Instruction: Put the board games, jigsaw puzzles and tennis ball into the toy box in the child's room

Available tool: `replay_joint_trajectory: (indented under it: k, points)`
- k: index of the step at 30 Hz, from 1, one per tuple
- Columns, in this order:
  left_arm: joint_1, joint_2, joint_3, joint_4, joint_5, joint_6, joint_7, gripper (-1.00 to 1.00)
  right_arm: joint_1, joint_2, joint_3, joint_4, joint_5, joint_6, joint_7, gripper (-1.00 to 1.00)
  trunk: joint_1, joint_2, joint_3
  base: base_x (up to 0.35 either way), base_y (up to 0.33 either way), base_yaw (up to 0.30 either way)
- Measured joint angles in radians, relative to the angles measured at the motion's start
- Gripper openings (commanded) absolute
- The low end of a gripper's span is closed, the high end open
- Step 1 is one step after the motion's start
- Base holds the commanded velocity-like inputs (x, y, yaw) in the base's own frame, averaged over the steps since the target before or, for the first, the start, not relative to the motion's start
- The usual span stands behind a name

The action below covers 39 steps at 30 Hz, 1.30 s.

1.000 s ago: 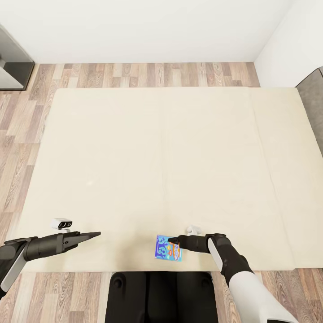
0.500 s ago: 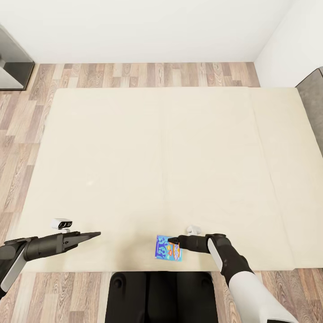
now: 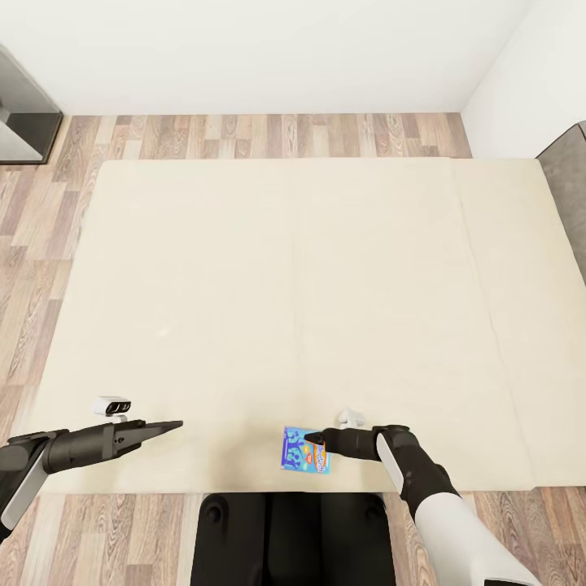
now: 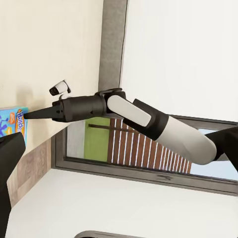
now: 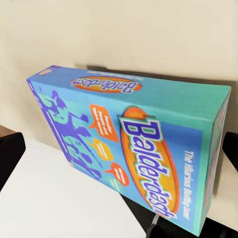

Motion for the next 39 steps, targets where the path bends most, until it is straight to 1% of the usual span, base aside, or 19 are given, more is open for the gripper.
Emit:
replay_joint_trajectory:
  k: [24, 29, 39]
  points:
    - [0.0, 0.0, 0.0, 0.0, 0.0, 0.0, 0.0, 1.0, 0.0, 0.001, 0.0, 0.0, 0.0, -0.002, -0.001, 1.0, 0.0, 0.0, 0.0, 0.0, 0.025, 0.0]
    - [0.0, 0.0, 0.0, 0.0, 0.0, 0.0, 0.0, 1.0, 0.0, 0.002, 0.0, 0.0, 0.0, -0.002, -0.001, 1.0, 0.0, 0.0, 0.0, 0.0, 0.0, 0.089]
    - [0.0, 0.0, 0.0, 0.0, 0.0, 0.0, 0.0, 1.0, 0.0, 0.002, 0.0, 0.0, 0.0, -0.002, -0.001, 1.0, 0.0, 0.0, 0.0, 0.0, 0.007, 0.01]
